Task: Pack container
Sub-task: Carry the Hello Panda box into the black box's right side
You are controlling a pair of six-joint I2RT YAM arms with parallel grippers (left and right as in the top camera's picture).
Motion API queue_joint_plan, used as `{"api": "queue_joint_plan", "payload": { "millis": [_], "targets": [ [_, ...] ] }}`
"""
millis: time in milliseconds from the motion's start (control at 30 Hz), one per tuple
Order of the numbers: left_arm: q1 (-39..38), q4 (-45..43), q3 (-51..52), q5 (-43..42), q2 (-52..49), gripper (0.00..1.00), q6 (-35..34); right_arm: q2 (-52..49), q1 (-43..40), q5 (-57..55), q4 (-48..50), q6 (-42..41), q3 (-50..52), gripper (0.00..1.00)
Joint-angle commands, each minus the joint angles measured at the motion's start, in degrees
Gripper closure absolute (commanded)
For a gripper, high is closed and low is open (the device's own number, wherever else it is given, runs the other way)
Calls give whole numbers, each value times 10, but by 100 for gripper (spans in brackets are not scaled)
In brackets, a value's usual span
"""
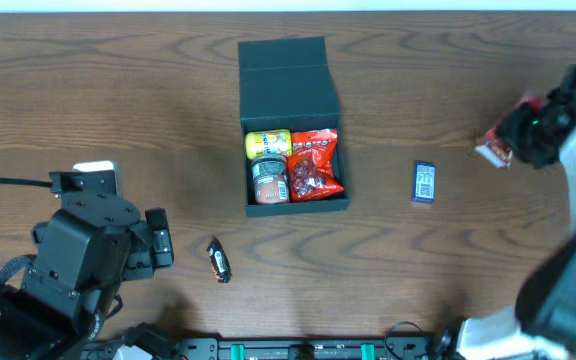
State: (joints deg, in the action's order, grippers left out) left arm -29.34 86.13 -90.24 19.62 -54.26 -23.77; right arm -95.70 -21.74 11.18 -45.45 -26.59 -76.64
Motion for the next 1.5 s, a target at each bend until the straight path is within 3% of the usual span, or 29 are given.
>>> {"api": "queue_joint_plan", "payload": {
  "millis": [0, 133, 300, 467, 667, 933, 1467],
  "targets": [
    [1, 2, 2, -2, -1, 5, 6, 99, 24, 86, -20, 45, -2, 99],
    [1, 2, 2, -2, -1, 5, 4, 191, 77, 173, -49, 71, -2, 99],
    [1, 2, 2, -17, -1, 5, 4, 234, 221, 141, -88, 90, -2, 98],
    [1, 8, 2, -36, -1, 5, 4, 201, 393, 81, -74, 85, -2, 98],
    [1, 19, 2, -38, -1, 5, 4, 115, 505, 3, -34, 39, -2, 98],
    [1, 32, 2, -45, -1, 5, 5, -8, 515, -38, 19, 0, -2, 98],
    [1, 38, 2, -45, -1, 5, 6, -110, 515, -55, 39, -21, -2, 98]
  ]
}}
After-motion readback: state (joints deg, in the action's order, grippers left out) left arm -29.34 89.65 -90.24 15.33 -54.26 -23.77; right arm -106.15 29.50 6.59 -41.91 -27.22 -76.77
